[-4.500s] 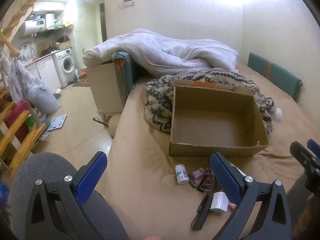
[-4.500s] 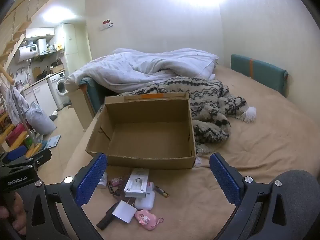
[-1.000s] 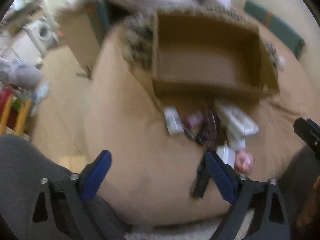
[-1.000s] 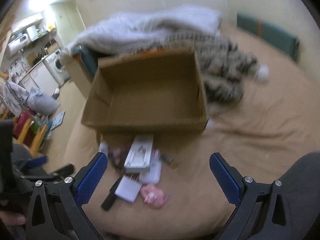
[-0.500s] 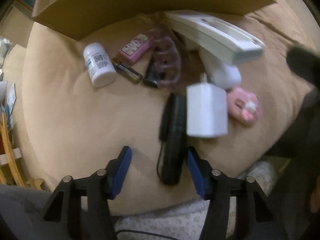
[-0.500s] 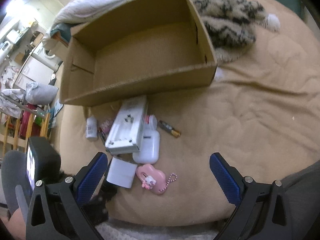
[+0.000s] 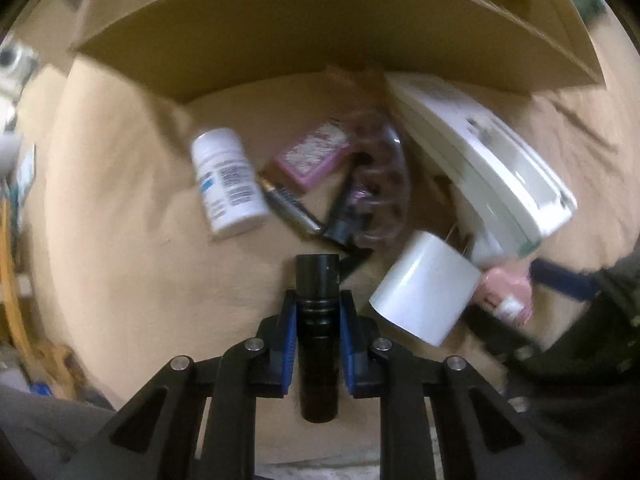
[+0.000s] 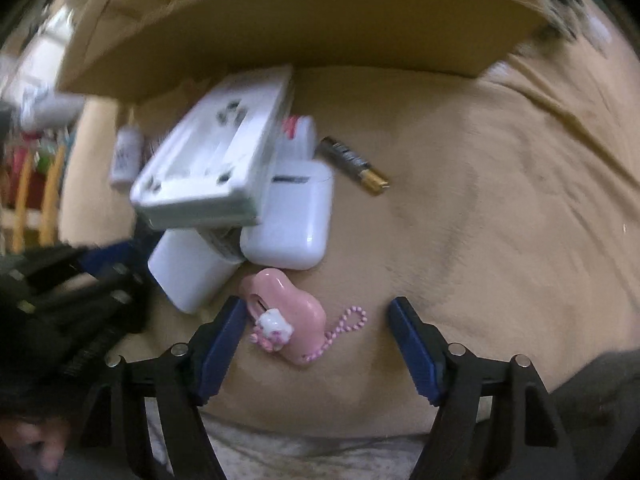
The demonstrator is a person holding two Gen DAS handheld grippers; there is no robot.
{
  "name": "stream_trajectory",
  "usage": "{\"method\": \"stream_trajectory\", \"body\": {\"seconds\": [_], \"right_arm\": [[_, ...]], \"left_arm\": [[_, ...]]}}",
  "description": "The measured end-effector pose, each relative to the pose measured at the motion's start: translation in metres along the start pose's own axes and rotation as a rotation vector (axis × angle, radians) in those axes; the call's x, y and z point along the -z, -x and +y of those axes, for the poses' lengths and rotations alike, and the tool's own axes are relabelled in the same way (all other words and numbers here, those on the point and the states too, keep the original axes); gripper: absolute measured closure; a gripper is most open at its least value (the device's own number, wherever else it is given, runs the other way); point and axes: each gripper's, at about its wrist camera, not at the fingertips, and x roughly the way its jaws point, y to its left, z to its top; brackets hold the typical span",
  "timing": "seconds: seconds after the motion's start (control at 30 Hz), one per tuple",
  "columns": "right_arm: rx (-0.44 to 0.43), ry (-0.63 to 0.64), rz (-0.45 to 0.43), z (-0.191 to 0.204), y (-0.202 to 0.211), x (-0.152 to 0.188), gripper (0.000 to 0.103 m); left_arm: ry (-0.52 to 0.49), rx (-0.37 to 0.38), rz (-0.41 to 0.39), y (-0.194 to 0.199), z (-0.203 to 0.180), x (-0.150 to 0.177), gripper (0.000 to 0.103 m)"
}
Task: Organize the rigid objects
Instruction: 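Grasp the black flashlight with the left tool while the right tool grasps the pink keychain, then carry the flashlight and pink keychain into the box and release both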
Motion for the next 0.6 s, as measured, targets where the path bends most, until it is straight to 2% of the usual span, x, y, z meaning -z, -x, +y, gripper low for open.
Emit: {"method": "stream_trajectory", "body": {"seconds": [0.07, 0.13, 0.17, 0.2, 0.33, 0.37, 0.6], "right_arm": [[0.054, 0.054, -0.014, 0.013, -0.001, 0.002, 0.025], [0.081, 0.103, -0.033, 0.024, 0.001, 0.005, 0.035], [0.082, 0.122, -0.044, 0.03, 0.004, 0.006, 0.049], [0.089, 0.136, -0.059, 0.034, 0.008, 0.008, 0.058], [0.022, 0.115, -0.092, 0.03, 0.028, 0.015, 0.064], [-0.005, 0.105, -0.104, 0.03, 0.032, 0.015, 0.064], [-0.086, 0.04, -0.207, 0.01, 0.074, 0.017, 0.064]], "left_arm": [[0.028, 0.004, -0.003, 0.007, 0.015, -0.001, 0.086], [0.044, -0.002, -0.014, 0.01, 0.022, -0.001, 0.086], [0.052, -0.004, -0.02, 0.01, 0.025, 0.0, 0.086], [0.059, -0.005, -0.024, 0.013, 0.027, 0.005, 0.086], [0.096, -0.022, -0.055, 0.016, 0.039, 0.025, 0.086], [0.102, -0.031, -0.064, 0.011, 0.03, 0.023, 0.086], [0.135, -0.104, -0.189, 0.043, 0.065, 0.038, 0.086]]}}
